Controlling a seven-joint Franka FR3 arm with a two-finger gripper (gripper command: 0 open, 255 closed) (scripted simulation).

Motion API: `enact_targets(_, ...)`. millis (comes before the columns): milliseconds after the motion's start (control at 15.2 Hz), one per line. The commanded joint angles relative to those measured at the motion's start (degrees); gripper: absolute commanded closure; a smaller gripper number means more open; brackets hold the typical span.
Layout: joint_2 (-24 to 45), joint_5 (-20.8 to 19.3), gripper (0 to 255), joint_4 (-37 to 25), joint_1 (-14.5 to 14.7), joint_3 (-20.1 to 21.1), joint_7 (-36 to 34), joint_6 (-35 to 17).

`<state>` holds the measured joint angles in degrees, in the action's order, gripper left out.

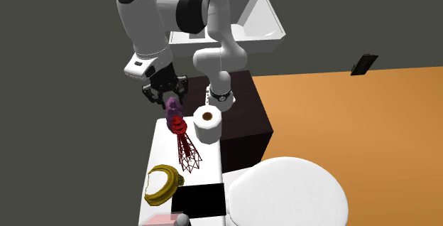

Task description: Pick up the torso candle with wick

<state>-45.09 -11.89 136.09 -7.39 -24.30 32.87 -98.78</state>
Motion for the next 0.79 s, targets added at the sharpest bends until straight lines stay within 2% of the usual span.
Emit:
enact_targets(0,0.38,0.25,255,-1.77,0.18,0.17,0.11,1.36)
enact_targets(594,2.17,1.50,255,-9.77,1.01,1.27,0.12,7.60)
enact_targets(726,2.21,1.52,255,-9.91,1.02,1.29,0.12,7.70)
